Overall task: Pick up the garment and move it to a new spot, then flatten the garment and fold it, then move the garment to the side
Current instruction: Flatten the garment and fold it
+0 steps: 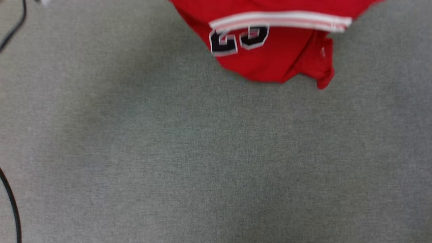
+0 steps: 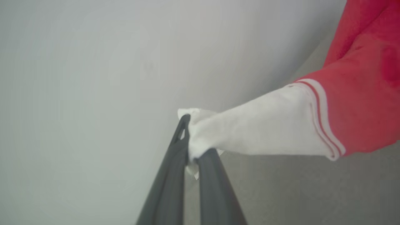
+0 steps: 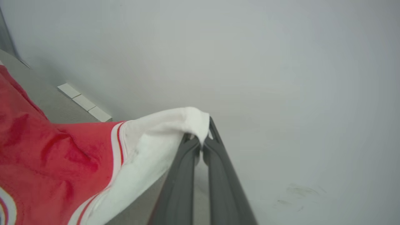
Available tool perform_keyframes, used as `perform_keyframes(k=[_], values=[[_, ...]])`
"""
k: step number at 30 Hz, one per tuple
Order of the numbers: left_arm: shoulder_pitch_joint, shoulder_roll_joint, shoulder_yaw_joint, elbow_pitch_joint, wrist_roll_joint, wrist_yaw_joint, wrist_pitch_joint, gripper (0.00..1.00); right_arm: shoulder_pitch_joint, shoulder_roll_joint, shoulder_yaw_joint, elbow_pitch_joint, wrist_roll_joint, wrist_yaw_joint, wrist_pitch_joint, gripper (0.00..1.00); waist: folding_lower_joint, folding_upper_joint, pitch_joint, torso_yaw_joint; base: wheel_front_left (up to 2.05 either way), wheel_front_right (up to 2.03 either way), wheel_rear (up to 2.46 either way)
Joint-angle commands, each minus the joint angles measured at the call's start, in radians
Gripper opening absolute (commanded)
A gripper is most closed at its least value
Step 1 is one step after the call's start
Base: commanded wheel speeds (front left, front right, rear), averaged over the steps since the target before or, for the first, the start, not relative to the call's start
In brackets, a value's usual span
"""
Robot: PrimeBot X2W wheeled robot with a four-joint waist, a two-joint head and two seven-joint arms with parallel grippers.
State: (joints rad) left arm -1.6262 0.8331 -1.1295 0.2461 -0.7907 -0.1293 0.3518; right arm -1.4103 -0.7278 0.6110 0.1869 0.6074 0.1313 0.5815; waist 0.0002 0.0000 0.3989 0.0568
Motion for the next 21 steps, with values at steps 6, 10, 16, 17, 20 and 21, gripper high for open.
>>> perform_keyframes(k=[6, 10, 16, 17, 20, 21], values=[[-0.2, -0.026, 0.013, 0.119, 0.006, 0.001, -0.079, 0.0, -0.242, 0.068, 0.023, 0.159, -0.069, -0.001, -0.09, 0.0, -0.0002, 0.0, 0.103, -0.006, 0.0, 0.0, 0.0], [-0.314, -0.052, 0.008, 0.197, 0.0, 0.001, -0.13, 0.0, -0.383, 0.115, 0.031, 0.264, -0.1, -0.001, -0.153, 0.0, -0.0002, 0.0, 0.128, -0.003, 0.0, 0.0, 0.0], [-0.445, -0.098, 0.013, 0.321, 0.013, 0.001, -0.243, 0.0, -0.552, 0.196, 0.037, 0.421, -0.154, -0.001, -0.278, 0.0, -0.0002, 0.0, 0.151, 0.006, 0.0, 0.0, 0.0], [-0.461, -0.107, 0.014, 0.34, 0.023, 0.001, -0.266, 0.0, -0.574, 0.209, 0.04, 0.45, -0.16, -0.001, -0.296, 0.0, -0.0002, 0.0, 0.153, 0.008, 0.0, 0.0, 0.0], [-0.484, -0.13, 0.015, 0.403, 0.032, 0.001, -0.319, 0.0, -0.612, 0.245, 0.058, 0.528, -0.172, -0.001, -0.339, 0.0, -0.0002, 0.0, 0.159, 0.013, 0.0, 0.0, 0.0], [-0.487, -0.136, 0.011, 0.423, 0.034, 0.001, -0.332, 0.0, -0.615, 0.255, 0.071, 0.55, -0.171, -0.001, -0.349, 0.0, -0.0002, 0.0, 0.161, 0.014, 0.0, 0.0, 0.0]])
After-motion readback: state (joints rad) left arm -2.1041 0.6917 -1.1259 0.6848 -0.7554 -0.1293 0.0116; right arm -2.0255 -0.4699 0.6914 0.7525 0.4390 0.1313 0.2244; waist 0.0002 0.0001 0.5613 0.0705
